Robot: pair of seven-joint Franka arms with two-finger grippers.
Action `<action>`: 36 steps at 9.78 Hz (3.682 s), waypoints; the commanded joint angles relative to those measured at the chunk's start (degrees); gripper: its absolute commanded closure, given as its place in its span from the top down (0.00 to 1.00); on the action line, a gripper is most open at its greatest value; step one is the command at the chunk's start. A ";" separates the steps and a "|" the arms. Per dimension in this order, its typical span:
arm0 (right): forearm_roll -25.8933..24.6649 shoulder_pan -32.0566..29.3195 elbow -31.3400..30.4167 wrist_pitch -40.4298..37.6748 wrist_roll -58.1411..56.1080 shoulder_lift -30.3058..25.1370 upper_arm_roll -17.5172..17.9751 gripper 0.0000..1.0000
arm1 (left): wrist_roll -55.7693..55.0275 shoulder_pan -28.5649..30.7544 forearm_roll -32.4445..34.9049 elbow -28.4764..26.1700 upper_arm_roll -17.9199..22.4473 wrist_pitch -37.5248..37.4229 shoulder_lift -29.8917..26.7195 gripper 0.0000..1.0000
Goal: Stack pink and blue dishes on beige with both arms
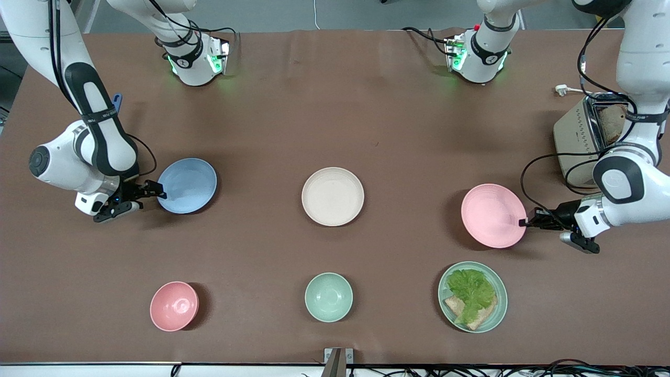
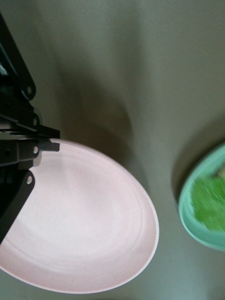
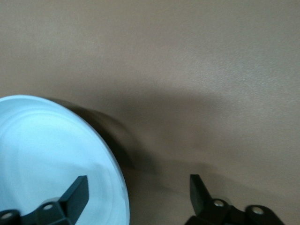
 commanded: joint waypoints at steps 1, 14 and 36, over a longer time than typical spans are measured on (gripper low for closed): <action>3.33 -0.16 -1.28 0.81 -2.14 -0.23 0.45 0.79 | -16.14 -7.55 5.82 -2.19 -0.32 -0.40 -6.28 0.00; 6.32 0.45 9.41 -20.57 -1.26 0.30 -4.10 0.00 | -75.74 -47.39 17.72 -9.04 -0.85 24.99 -1.82 0.00; 5.71 16.36 12.44 1.96 74.24 3.81 28.05 0.02 | -44.10 -15.94 30.99 15.83 0.11 -34.14 -34.94 1.00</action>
